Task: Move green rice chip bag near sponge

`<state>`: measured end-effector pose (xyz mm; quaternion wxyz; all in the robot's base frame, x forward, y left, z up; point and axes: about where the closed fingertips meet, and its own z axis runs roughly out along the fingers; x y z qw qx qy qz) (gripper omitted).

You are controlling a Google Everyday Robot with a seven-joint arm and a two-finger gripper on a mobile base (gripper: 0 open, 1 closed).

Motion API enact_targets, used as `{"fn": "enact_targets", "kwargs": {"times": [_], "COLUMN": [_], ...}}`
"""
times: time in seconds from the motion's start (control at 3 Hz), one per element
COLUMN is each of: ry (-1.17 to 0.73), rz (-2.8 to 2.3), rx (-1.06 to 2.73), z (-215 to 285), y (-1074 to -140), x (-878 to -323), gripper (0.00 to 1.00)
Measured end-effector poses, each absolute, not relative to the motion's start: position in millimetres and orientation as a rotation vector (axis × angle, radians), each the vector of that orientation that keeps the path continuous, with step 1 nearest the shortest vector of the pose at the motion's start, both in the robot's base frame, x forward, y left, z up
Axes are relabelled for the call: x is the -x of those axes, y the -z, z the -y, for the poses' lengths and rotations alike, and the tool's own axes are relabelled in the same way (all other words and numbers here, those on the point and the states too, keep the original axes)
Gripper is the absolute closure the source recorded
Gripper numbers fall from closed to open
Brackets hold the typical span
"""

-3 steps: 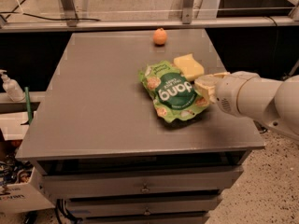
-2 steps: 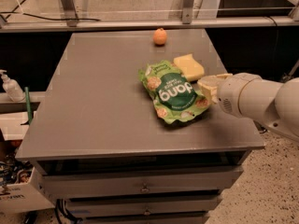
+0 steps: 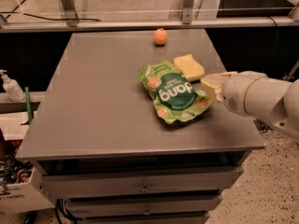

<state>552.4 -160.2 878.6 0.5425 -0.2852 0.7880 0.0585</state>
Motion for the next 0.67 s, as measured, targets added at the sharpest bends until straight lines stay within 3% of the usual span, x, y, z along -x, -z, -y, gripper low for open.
{"fn": "enact_targets", "kwargs": {"times": [0.33, 0.67], "ry": [-0.155, -0.147], "rz": [-1.841, -1.839], "rx": [0.670, 0.672], "z": [169.2, 169.3], "y": [-893.5, -895.4], "x": [-548.4, -547.3], "gripper": [0.12, 0.00]}}
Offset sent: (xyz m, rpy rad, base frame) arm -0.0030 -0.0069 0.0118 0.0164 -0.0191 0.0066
